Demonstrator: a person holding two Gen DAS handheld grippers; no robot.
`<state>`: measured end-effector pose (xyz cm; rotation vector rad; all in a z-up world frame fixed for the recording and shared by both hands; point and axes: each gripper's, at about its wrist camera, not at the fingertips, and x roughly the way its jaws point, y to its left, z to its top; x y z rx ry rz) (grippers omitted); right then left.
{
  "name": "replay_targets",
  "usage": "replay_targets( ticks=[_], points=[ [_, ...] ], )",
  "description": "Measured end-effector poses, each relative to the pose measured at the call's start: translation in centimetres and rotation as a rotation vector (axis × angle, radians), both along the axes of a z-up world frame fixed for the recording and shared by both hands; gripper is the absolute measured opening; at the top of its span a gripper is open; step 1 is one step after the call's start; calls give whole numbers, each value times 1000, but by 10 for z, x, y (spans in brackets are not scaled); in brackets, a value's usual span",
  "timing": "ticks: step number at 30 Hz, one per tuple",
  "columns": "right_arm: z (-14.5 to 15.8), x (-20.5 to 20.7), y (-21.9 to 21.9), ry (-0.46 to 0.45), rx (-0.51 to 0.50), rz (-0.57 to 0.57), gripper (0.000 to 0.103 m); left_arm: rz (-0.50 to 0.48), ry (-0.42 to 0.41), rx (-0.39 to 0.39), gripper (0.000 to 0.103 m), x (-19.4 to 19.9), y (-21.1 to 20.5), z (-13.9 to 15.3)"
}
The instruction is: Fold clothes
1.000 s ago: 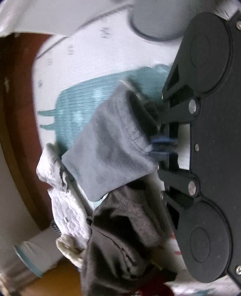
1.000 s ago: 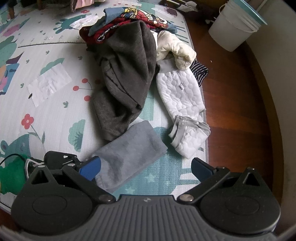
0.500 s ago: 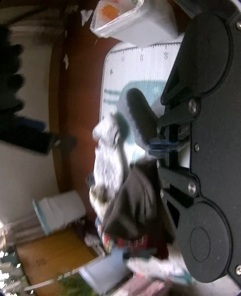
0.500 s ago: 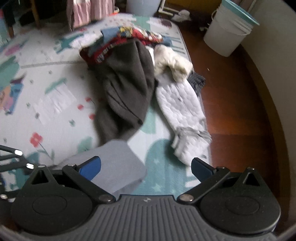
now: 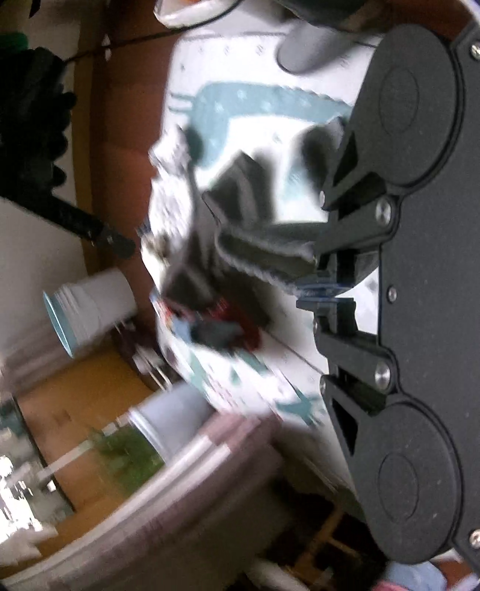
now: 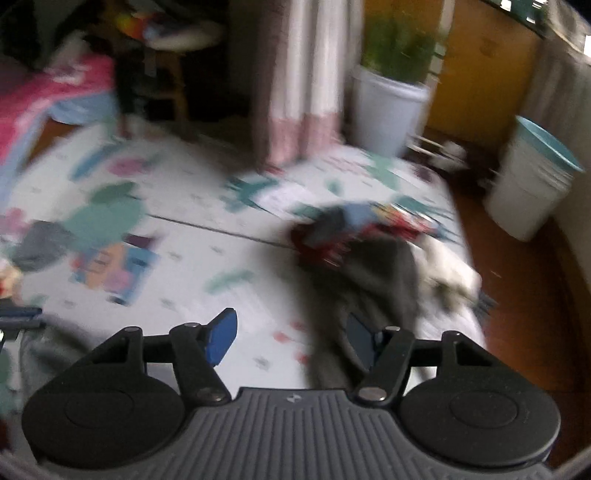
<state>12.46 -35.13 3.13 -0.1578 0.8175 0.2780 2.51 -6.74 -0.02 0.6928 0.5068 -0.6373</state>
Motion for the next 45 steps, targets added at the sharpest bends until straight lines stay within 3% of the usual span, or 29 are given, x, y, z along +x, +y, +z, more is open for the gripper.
replay_targets(
  ticks=[2,3,4,6,10,15,23,26,29,31,32,36,39,45],
  points=[
    [1,-1,28,-31,-4,92,67,63,-8,-21,2,0,27,11],
    [1,-4,43,-50,-27,141,74,93,-14,-36,2,-1,40,13],
    [-1,-7,58,-70,-53,188,89,120,-12,-60,2,0,50,14],
    [-4,-15,83,-106,-82,279,95,162,10,-101,2,3,66,7],
    [-3,-29,123,-108,-71,452,95,213,83,-153,2,17,75,-6],
    [-4,-50,169,-81,-85,657,94,280,150,-247,2,34,77,-2],
    [-36,-64,219,-49,-174,762,92,294,196,-334,2,38,76,5],
    [-49,-57,227,2,-149,750,83,307,217,-352,2,38,77,5],
    [-56,-50,231,53,-104,724,64,323,237,-367,2,40,76,3],
    [-58,-44,232,89,-65,702,34,329,249,-377,2,43,76,3],
    [-58,-41,231,106,-46,693,26,335,254,-378,2,44,76,2],
    [-53,-32,217,130,-22,643,20,402,320,-397,2,57,83,-11],
    [-64,-32,211,171,-59,634,20,465,424,-410,1,65,86,-32],
    [-109,-59,228,268,-191,714,20,504,628,-305,2,67,69,-83]
  ],
)
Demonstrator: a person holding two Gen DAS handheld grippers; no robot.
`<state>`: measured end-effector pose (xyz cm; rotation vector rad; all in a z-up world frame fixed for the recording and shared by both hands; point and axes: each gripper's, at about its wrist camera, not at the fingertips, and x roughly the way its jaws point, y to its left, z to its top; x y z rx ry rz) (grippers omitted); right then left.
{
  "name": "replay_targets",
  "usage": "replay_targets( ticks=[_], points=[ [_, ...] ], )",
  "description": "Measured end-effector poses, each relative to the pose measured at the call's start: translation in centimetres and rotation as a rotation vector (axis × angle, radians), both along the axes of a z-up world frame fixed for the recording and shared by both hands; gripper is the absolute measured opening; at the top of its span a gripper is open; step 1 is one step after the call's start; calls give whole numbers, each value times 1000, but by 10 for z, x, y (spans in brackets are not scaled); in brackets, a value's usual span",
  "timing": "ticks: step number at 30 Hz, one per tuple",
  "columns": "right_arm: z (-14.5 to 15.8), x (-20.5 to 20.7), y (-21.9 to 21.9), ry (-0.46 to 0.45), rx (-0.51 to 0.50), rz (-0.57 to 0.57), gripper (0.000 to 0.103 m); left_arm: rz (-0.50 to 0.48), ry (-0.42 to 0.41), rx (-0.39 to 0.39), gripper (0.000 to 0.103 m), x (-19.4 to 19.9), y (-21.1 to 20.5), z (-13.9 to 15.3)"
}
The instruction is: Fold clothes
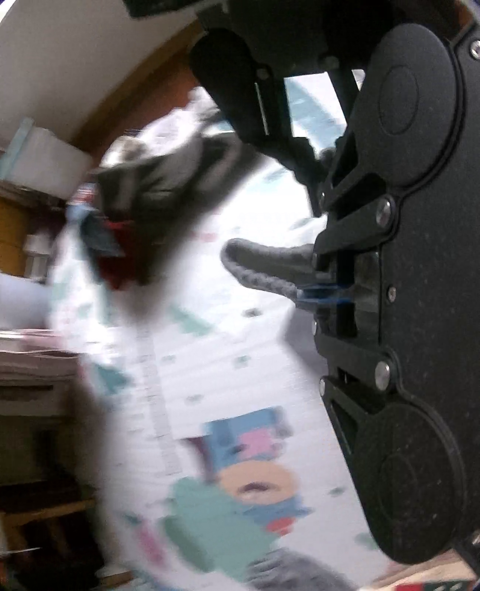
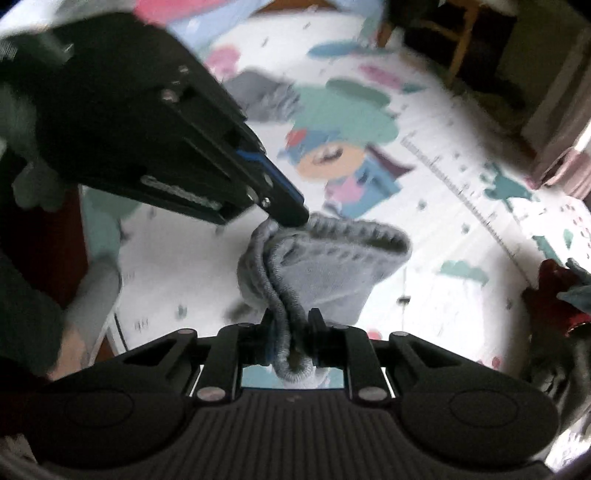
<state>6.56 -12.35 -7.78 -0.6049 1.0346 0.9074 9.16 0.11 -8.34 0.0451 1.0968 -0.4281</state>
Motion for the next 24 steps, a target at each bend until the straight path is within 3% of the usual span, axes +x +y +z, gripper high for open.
replay_targets(
  ticks=[4,8,15,24],
  points=[
    [-8,-7,1,-6,-38,34,20,-15,22,18,32,-1,-1,-9],
    [-9,-6,-3,-17,-47,54,20,21,31,-17,41,4,9,-6],
    [-21,-3,-2,-3,-26,101,20,36,40,-50,42,20,-3,-4],
    [-23,-20,3,-100,-27,217,19,-54,89,-22,42,45,-44,-19]
  ],
)
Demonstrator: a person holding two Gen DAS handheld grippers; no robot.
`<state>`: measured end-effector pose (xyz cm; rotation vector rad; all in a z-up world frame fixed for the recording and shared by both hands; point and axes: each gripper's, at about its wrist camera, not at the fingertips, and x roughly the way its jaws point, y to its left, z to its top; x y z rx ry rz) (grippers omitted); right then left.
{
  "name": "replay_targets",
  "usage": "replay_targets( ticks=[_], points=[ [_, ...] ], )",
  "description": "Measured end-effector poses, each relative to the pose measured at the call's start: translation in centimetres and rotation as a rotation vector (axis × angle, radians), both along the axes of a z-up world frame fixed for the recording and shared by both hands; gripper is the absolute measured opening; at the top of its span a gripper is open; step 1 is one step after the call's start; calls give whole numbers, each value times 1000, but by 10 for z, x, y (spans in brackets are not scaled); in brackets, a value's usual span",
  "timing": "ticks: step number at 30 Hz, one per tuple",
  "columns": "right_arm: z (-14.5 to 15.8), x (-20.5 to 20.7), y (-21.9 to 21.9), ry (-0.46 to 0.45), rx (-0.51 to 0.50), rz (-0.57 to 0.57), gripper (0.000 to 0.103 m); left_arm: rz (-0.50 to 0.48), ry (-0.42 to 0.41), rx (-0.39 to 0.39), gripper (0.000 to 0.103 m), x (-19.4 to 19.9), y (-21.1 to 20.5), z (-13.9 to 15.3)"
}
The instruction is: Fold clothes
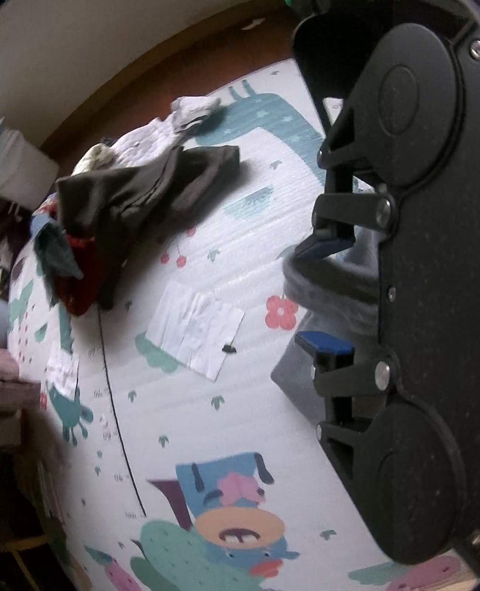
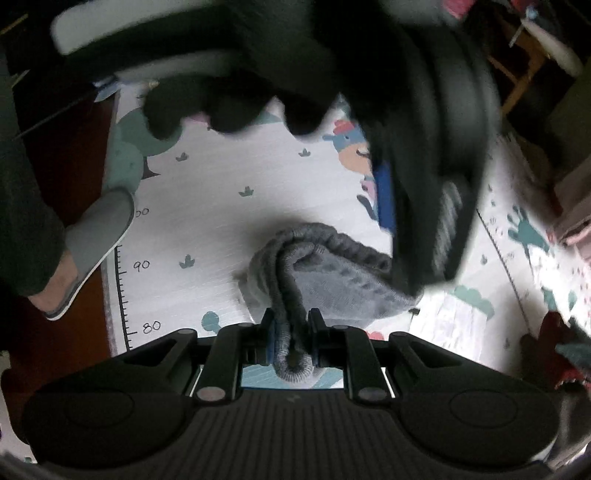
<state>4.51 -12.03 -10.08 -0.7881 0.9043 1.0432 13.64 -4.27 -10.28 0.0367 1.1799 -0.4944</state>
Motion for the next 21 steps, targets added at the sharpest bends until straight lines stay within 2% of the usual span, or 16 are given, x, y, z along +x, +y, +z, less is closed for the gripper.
replay_targets(
  ticks=[3,5,8,12,13,15,16,17,18,19,21],
  points=[
    [3,-2,-2,-18,7,13,19,-36,3,35,39,3,-9,-7],
    [6,0,-6,-23,15,11,18,-67,-6,72,16,4,-14,-10],
    [19,6,-16,-27,50,-20,19,-84,-22,104,9,4,-18,-11],
    [26,13,-34,-40,50,-71,19,-51,-31,130,9,6,-17,-11],
    [25,15,-38,-35,41,-84,19,-41,-33,143,10,5,-17,-12],
    [21,18,-45,-27,12,-110,23,-37,-7,157,27,4,-17,-18],
    [16,18,-48,-28,-12,-121,32,-38,-3,163,48,2,-17,-21],
    [9,19,-51,-31,-38,-130,38,-43,-7,172,55,0,-17,-23],
    [2,18,-53,-34,-63,-137,49,-48,-11,182,55,-3,-17,-25],
    [-6,18,-57,-41,-86,-137,56,-58,-19,181,55,-6,-17,-27],
    [-22,18,-67,-56,-131,-129,56,-90,-46,174,55,-14,-17,-31]
  ],
)
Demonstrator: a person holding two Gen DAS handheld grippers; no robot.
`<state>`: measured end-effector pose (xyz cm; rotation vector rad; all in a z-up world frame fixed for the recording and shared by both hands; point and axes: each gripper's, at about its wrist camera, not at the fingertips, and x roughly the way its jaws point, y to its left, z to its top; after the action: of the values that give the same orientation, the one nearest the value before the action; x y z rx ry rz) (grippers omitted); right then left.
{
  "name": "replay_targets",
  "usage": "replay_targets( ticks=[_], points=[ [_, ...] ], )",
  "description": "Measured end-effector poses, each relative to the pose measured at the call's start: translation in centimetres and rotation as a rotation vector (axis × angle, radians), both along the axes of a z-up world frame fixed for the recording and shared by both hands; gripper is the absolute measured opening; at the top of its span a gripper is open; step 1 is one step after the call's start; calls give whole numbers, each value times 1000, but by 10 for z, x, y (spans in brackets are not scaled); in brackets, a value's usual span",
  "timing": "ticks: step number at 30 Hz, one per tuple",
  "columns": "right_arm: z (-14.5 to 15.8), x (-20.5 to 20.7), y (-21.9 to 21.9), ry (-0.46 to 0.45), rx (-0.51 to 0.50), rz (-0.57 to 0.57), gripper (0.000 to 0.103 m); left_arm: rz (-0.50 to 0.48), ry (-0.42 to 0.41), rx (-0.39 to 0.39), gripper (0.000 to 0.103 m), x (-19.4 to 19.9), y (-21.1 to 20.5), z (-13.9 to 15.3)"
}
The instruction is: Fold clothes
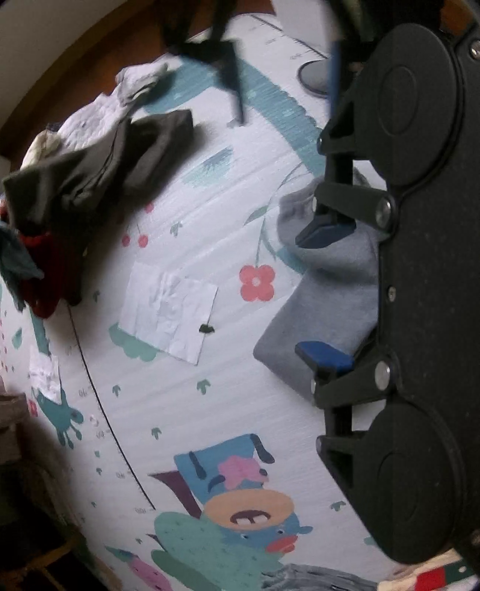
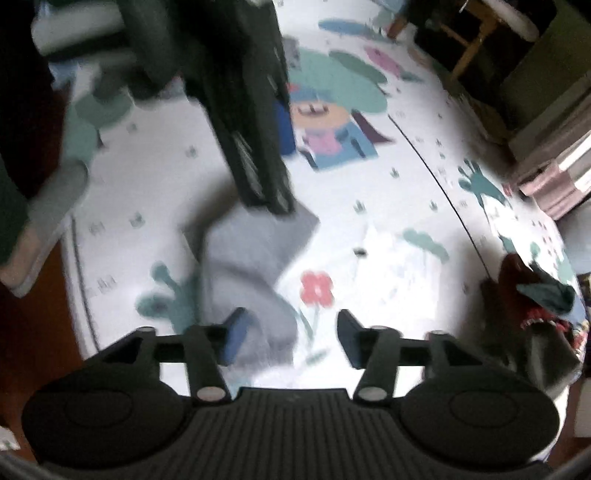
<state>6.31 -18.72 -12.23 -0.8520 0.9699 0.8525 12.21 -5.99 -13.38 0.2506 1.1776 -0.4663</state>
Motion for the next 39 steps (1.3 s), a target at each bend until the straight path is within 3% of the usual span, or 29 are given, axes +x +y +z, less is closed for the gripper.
replay_targets(
  ticks=[5,9,14,18,22,26,31,36,39],
  points=[
    [-42,1,-20,-26,-91,47,56,-176,-66,62,55,-39,-17,-25],
    [-75,-6,-30,-92,-129,166,56,-188,-60,32,56,-71,-29,-51],
    [-114,-24,-39,-159,-159,398,56,-74,-27,-68,56,-109,-39,-84],
    [-140,-35,-48,-240,-175,577,63,11,-45,-137,56,-139,-58,-110],
    [-158,-37,-52,-283,-166,678,64,8,-99,-145,57,-165,-92,-130],
    [-175,-42,-53,-274,-173,766,64,96,-96,-158,57,-172,-122,-148],
    [-193,-44,-61,-292,-173,838,64,223,-151,-91,57,-175,-148,-165],
    [-210,-35,-72,-278,-177,853,64,327,-236,56,57,-174,-160,-184],
    [-214,-34,-75,-293,-159,839,64,380,-235,59,57,-166,-160,-195]
  ],
)
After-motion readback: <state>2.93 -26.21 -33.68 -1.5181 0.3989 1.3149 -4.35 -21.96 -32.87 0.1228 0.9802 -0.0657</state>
